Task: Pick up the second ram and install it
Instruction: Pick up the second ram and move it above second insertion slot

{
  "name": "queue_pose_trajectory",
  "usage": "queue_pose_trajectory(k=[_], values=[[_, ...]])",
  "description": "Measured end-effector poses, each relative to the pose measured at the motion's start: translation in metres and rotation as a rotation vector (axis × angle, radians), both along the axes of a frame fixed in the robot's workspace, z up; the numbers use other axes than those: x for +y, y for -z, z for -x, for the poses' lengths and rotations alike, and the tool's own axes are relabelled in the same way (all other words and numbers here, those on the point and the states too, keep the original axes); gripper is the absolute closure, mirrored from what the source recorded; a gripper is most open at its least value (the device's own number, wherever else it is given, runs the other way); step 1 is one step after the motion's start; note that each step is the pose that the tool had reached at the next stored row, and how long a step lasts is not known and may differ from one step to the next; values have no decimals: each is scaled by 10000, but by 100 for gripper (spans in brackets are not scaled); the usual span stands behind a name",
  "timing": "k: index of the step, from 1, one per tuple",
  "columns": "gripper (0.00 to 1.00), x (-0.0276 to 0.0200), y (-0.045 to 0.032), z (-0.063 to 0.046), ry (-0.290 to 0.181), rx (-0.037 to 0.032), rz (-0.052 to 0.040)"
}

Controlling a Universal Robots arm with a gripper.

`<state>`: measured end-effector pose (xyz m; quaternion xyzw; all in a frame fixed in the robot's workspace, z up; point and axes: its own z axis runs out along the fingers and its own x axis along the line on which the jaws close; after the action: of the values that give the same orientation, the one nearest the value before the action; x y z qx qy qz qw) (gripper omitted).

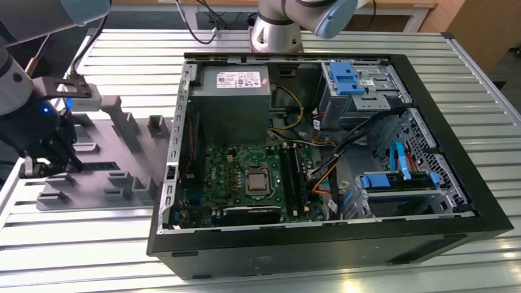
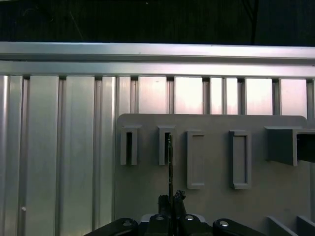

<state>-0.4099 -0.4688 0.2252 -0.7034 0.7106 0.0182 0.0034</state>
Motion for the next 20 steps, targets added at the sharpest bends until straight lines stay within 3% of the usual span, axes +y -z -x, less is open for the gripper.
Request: queue_pose_trajectory(k=[20], values=[[86,2,-81,0,-1,-1,0]])
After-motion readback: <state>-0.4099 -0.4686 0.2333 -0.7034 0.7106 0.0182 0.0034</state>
